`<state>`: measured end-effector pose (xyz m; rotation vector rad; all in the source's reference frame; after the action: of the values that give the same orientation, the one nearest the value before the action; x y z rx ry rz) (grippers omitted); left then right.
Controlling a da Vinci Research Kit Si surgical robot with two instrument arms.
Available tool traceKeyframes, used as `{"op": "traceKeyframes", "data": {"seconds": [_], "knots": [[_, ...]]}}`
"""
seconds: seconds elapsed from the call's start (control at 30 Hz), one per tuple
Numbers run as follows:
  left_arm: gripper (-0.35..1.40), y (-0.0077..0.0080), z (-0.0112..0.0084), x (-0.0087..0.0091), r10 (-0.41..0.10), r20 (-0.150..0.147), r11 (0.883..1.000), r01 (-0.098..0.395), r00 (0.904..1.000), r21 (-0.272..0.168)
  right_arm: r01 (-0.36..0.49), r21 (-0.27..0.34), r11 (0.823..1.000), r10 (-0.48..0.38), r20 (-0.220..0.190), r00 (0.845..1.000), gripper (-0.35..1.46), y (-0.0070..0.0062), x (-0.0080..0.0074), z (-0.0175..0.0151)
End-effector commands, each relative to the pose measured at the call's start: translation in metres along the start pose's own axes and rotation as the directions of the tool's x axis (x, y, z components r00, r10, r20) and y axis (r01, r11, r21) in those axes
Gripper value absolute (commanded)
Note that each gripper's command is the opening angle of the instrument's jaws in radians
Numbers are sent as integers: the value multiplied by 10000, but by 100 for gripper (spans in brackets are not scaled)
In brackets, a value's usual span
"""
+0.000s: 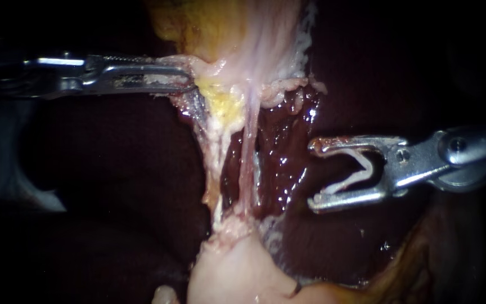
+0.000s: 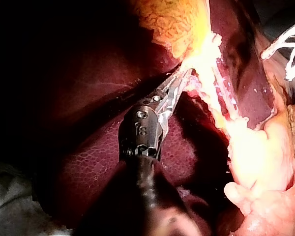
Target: Clipping first clip left tube
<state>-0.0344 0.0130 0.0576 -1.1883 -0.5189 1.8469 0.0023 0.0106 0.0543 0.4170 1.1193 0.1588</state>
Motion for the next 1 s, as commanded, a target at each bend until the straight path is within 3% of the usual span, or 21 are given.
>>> {"op": "traceKeyframes", "data": {"seconds": [0.03,0.23,0.33,0.5,0.67,1.0], "knots": [[-35,0,-2,1,-14,3,10000,14,10000,-10,-10,-7,10000,10,1,10000,49,0,0,0],[-35,9,-35,25,-158,99,9997,160,9998,-207,-14,-15,10000,14,2,10000,49,1,0,1],[-35,18,-62,48,-377,-188,9991,373,9991,-180,-15,-16,10000,15,2,10000,49,1,0,1],[-35,35,-103,76,-126,-416,9999,125,9991,-41,-14,39,10000,14,-6,10000,49,1,0,2],[-35,39,-107,76,-145,-473,9999,143,9988,-43,6,85,10000,-6,20,10000,49,-1,1,15],[-35,38,-99,69,-105,-503,9999,106,9987,19,-106,741,9972,98,108,9999,49,-12,8,90]]}}
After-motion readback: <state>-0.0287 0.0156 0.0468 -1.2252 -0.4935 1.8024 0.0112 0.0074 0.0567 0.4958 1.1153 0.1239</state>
